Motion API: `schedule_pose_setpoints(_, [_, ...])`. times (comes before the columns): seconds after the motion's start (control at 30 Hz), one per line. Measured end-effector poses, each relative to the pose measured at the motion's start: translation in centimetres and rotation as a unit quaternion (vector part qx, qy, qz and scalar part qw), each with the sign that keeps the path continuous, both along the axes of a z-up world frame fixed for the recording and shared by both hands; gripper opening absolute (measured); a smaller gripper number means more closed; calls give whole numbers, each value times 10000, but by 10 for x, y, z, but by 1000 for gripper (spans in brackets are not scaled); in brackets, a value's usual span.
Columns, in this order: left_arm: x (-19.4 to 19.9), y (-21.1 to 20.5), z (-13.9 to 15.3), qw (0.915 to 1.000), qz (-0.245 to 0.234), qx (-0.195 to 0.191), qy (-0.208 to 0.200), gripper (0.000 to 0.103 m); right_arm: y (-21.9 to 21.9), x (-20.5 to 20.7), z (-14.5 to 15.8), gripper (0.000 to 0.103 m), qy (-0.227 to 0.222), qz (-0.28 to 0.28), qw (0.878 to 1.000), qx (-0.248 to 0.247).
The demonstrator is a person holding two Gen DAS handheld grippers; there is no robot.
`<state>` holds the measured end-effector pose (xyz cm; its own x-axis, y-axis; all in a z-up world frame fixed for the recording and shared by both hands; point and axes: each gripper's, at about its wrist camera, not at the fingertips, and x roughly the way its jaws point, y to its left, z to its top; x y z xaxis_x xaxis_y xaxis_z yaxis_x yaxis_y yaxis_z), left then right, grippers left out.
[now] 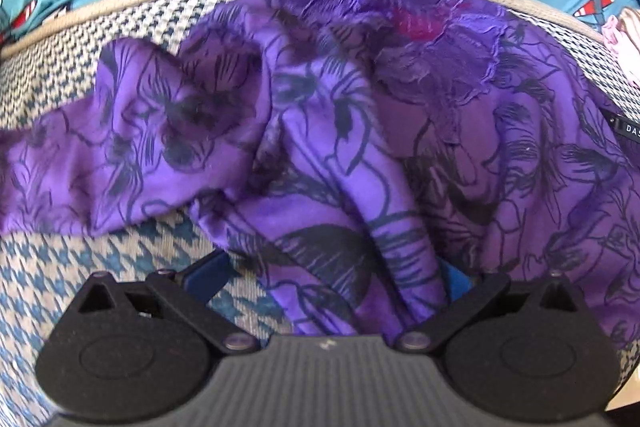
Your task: Fold clothes
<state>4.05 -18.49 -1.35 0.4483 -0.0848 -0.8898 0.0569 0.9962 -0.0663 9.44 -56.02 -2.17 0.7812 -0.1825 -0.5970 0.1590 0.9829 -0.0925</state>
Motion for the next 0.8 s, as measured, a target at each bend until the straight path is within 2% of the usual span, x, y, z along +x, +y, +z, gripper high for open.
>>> schedule_pose_setpoints(0.03, [0,0,-1,10000,10,-17,-2,103,2,0,0,60,-16,49,10000,-32])
schedule_pose_setpoints(0.1, [0,-2,0,10000,-24,11,-36,103,7,1,0,43,-47,145,9998,-101])
schedule_pose_setpoints(0.13, [0,-2,-1,10000,-40,30,-48,103,10,3,-1,39,-49,176,9997,-160])
schedule_pose_setpoints(0.2, [-1,-4,-2,10000,-44,48,-63,103,15,5,-1,23,-55,231,9993,-276])
schedule_pose_setpoints(0.3, [-2,-4,-2,9999,-52,52,-77,103,17,6,-2,11,-83,134,9992,-361])
schedule_pose_setpoints(0.47, [-1,-3,-2,9999,-38,37,-90,103,12,6,3,5,-232,-145,9994,-211])
schedule_pose_setpoints(0.7, [1,-3,-2,9999,8,55,-131,103,6,7,15,2,-607,-746,9950,-283])
schedule_pose_setpoints(0.8, [2,-2,-2,9999,36,50,-133,103,-4,9,19,2,-639,-1043,9925,-73])
